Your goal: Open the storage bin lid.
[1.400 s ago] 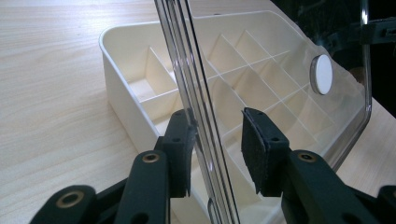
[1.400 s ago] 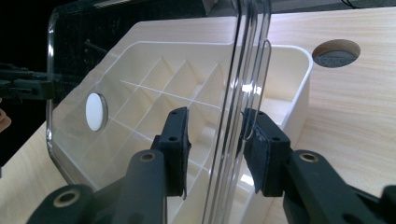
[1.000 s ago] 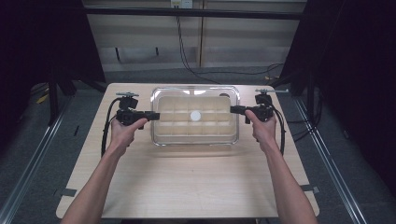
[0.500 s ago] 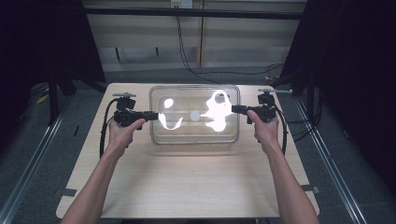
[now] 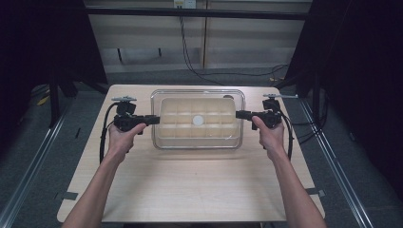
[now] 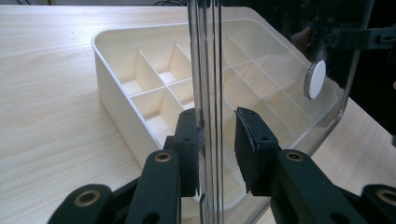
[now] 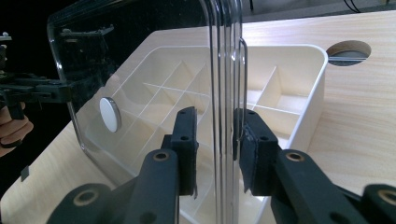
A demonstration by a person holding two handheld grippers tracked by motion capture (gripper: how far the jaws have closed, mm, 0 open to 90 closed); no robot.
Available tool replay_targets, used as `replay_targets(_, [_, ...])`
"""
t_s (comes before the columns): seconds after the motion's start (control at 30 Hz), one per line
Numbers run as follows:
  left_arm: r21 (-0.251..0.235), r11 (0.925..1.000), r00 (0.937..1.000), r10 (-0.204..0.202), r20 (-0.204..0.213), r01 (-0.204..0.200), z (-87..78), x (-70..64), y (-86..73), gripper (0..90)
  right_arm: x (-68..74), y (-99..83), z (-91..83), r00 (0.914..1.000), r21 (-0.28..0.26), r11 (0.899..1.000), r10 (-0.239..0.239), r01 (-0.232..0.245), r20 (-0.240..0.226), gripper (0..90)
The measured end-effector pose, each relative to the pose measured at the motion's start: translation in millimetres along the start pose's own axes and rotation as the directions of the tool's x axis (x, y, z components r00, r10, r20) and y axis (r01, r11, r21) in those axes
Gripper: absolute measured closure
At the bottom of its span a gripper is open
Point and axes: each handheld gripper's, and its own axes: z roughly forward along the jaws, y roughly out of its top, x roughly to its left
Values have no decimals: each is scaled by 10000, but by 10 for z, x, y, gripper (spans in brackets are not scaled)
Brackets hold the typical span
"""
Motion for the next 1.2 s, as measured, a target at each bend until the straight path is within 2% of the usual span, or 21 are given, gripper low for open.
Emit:
replay_targets(0.07, [-7, 10000, 10000, 98, -5, -98, -11, -17, 0, 714, 0, -5, -14, 10000, -6, 10000, 1, -1, -12, 704])
replay_targets(0.2, [-156, 9999, 9999, 44, 104, -43, -31, -31, -26, 717, 25, -9, -48, 10000, -49, 10000, -31, 31, -41, 703])
replay_targets(0.9, [-150, 9991, 9991, 405, 103, -403, -172, -142, -72, 717, 161, -84, -190, 9993, -195, 9993, -322, 319, -194, 708])
replay_targets(1.2, [-126, 9992, 9991, 381, 176, -379, -231, -175, -147, 717, 230, -143, -247, 9991, -227, 9992, -320, 314, -275, 716])
